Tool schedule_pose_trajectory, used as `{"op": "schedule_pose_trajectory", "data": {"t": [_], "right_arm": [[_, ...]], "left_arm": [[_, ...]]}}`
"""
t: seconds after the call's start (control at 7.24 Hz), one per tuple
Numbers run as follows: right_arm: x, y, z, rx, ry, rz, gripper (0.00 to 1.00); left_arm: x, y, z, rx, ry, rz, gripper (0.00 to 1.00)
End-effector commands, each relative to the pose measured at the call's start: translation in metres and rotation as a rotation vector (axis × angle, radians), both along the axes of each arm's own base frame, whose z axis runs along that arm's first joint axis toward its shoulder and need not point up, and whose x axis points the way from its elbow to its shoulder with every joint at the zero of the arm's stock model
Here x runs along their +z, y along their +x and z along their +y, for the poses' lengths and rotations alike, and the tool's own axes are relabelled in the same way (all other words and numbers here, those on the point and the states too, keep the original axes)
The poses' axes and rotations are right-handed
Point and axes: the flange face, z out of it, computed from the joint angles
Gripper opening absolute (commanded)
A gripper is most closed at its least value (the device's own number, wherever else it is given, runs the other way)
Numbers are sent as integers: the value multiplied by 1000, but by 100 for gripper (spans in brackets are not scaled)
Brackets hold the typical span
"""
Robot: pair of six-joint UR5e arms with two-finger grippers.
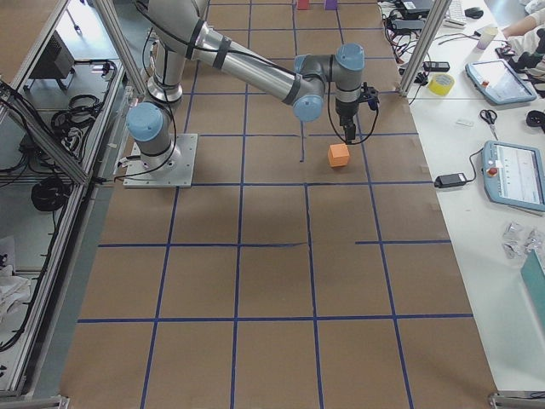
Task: Arrange blocks in a line
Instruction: 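Lower the right gripper onto the orange cube and close it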
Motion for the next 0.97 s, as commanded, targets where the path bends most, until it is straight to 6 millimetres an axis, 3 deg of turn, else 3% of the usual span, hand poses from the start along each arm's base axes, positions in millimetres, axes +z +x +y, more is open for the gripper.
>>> {"op": "schedule_pose_trajectory", "data": {"t": [0.0, 0.41, 0.55, 0.69, 0.83], "right_arm": [[-33, -1, -9, 67, 15, -2, 100], [-62, -3, -11, 73, 57, -5, 100], [-62, -5, -12, 72, 47, -2, 99], [-62, -6, -12, 73, 46, 0, 79], [-63, -6, -12, 78, 48, 5, 27]], "left_arm": [[0, 1, -1, 3, -2, 1, 100], [0, 1, 0, 2, -3, 1, 100], [0, 1, 0, 2, -3, 1, 100], [0, 1, 0, 2, -3, 1, 100], [0, 1, 0, 2, -3, 1, 100]]}}
